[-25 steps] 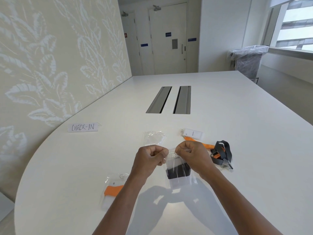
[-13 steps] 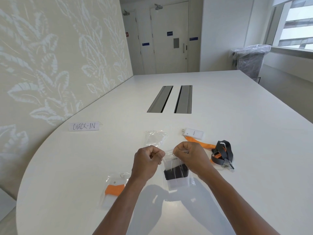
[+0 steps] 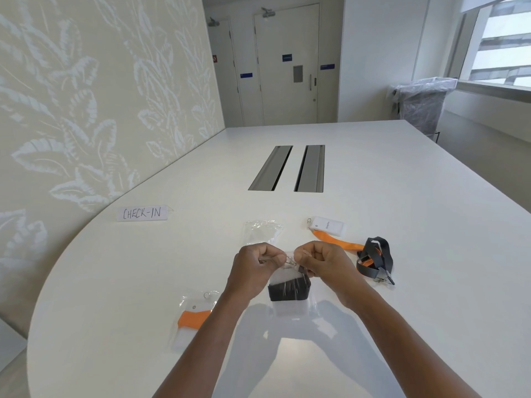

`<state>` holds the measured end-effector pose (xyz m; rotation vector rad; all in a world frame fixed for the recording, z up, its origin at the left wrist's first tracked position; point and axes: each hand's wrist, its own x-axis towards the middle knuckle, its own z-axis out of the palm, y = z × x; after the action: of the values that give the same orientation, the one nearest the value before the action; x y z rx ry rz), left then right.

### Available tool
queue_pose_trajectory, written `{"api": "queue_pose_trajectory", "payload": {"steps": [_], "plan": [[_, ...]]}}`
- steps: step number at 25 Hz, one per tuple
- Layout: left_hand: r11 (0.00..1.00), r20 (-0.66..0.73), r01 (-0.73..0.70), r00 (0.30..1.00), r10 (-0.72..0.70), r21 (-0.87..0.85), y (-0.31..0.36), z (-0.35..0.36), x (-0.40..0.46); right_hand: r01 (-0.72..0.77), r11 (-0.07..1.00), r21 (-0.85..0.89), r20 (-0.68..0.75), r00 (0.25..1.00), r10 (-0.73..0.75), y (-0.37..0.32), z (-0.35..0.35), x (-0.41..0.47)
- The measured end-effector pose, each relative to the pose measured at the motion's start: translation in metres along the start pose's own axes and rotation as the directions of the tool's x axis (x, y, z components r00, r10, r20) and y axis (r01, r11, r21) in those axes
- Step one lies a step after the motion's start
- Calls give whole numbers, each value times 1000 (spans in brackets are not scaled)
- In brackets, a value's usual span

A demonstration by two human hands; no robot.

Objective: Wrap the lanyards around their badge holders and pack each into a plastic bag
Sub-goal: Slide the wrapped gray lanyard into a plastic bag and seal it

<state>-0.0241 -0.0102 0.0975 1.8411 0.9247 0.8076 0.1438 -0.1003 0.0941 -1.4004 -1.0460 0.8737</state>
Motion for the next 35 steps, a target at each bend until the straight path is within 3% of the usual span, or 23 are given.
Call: {"api": "queue_pose_trajectory", "payload": {"steps": [5,10,20,25,31,35], "plan": [[1000,-20,19,1000,-20,-17,-2,-3,-1,-1,1000,22,-14,1000,1,1,-6,-2],[998,57,3,998,1,-61,4,0,-5,42,997,-70,-75,996,-47,-1,0,-2],[997,16,7,1000,-8,72,8,9,-4,-7,985,-174,-151,988,-19,1,1,-3],[994,-73,-17,997,25,109,11,19,-4,-2,989,-151,-166,986,-24,0,4,-2],[992,-73,-18,997,27,128,7,14,-1,-28,999,46,-89,995,32,5,-2,-3],[994,-56,-7,998,13,113,7,16,-2,15,999,-43,-134,991,-20,7,0,-1]]}}
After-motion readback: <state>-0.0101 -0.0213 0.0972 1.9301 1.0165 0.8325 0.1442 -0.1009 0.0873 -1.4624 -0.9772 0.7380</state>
